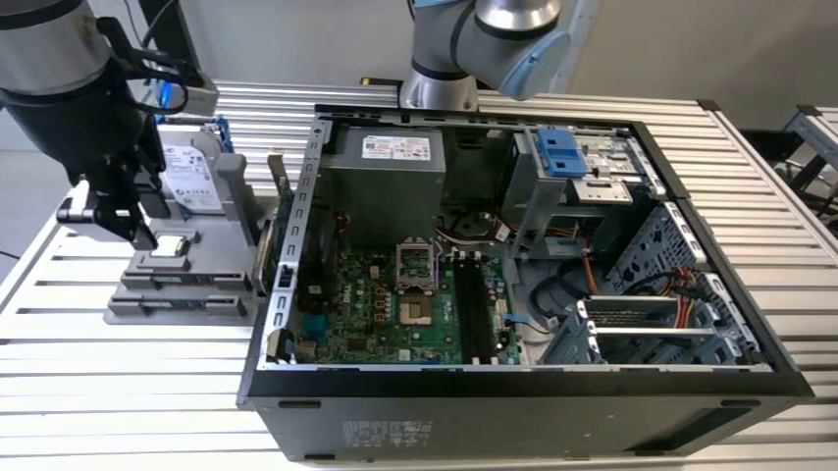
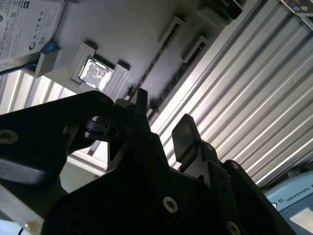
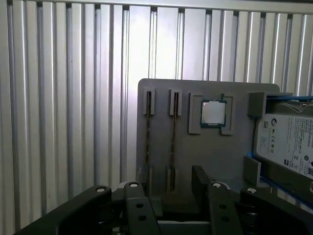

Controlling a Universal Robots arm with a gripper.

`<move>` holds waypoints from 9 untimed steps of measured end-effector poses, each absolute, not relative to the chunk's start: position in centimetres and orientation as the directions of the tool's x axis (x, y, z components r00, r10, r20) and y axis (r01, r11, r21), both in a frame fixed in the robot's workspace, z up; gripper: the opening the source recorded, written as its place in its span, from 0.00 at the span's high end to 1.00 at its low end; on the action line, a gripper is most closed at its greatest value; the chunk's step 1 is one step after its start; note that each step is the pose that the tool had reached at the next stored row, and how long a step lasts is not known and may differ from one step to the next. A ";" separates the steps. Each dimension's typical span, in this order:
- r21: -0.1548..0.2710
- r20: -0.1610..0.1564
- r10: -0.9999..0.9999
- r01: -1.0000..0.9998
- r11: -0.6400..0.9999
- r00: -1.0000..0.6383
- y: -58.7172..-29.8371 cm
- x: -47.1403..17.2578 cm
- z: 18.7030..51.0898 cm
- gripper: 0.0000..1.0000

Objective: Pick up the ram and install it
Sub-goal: 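Pick up the ram and move it above insertion slot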

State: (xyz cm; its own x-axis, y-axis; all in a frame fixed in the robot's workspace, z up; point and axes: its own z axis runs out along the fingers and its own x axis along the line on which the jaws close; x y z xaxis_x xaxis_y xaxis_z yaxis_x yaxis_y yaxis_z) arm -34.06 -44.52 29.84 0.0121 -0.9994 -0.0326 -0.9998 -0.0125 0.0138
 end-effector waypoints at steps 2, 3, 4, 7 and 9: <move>0.014 -0.033 -0.999 -1.000 -0.011 0.011 -44.5 -34.0 29.5 0.00; 0.014 -0.033 -0.999 -1.000 -0.011 0.011 -44.5 -34.0 29.3 0.00; 0.014 -0.033 -0.999 -1.000 -0.011 0.011 -44.5 -34.0 29.1 0.00; 0.014 -0.033 -0.999 -1.000 -0.011 0.011 -44.5 -34.0 28.6 0.00; 0.014 -0.032 -0.999 -1.000 -0.011 0.011 -44.7 -34.0 28.2 0.00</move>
State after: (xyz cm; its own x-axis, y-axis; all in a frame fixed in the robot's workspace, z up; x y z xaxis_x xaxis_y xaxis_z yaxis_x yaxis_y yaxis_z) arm -33.96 -44.74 28.23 0.0108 -0.9994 -0.0325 -0.9998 -0.0113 0.0139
